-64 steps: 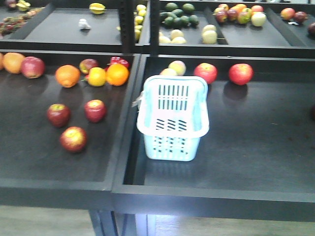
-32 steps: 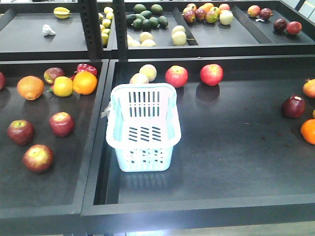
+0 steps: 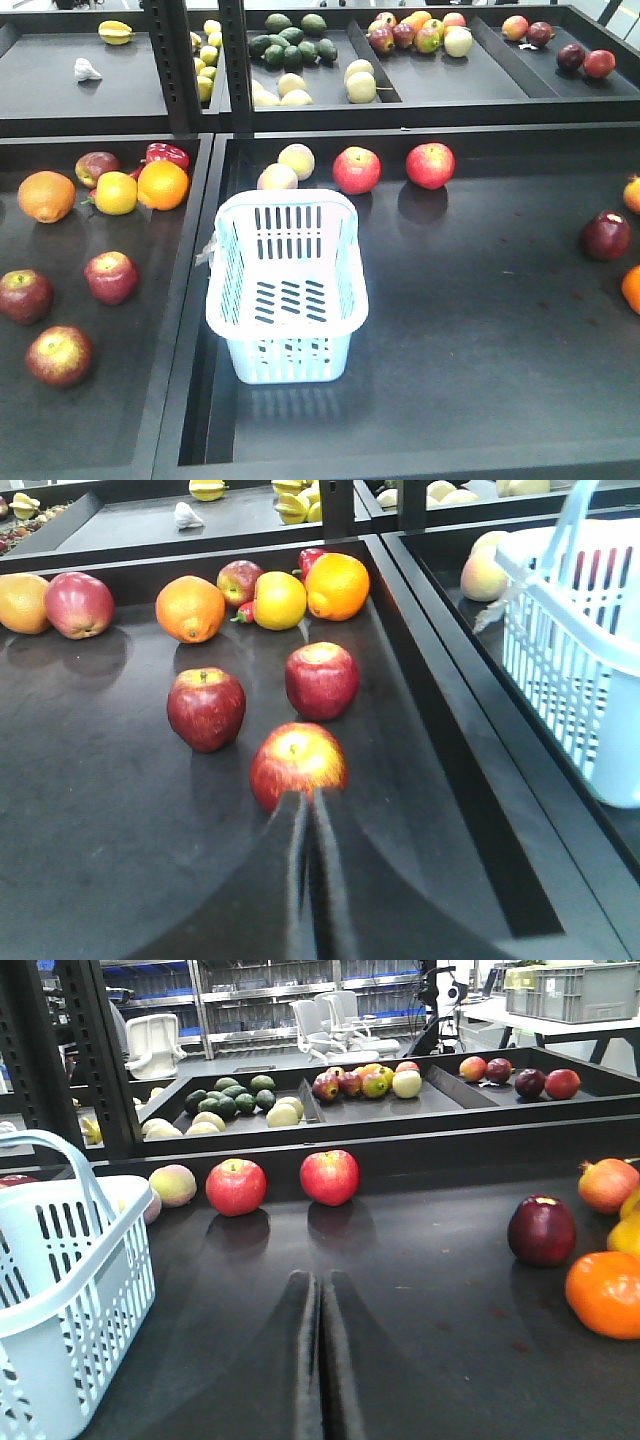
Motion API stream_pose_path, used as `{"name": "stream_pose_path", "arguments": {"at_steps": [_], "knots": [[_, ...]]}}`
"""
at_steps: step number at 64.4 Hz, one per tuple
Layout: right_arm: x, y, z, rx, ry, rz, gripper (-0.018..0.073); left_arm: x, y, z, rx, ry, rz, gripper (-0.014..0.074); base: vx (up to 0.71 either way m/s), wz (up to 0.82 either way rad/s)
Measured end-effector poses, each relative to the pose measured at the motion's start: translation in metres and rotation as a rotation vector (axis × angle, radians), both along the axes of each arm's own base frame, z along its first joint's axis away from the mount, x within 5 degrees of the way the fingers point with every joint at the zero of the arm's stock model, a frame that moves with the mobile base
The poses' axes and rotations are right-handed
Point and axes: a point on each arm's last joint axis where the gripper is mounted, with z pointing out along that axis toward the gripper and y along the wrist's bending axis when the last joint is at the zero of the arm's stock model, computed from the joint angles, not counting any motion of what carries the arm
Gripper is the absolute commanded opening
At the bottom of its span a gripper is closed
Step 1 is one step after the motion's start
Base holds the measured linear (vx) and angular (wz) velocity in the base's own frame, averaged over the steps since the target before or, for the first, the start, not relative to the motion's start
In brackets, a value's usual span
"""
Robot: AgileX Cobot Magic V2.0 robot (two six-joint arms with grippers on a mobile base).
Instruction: Pick three apples into basket with both arms
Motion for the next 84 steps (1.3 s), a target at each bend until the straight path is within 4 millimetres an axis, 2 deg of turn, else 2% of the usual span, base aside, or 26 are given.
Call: {"name": "stream_pose_path", "arguments": {"at_steps": [84], "knots": [[0.0000,0.0000,0.0000,0.000,0.000,0.000,-0.0003,0.0000,0.0000,0.0000,0.000,0.000,0.000,-0.0007,0.06,0.05]]}}
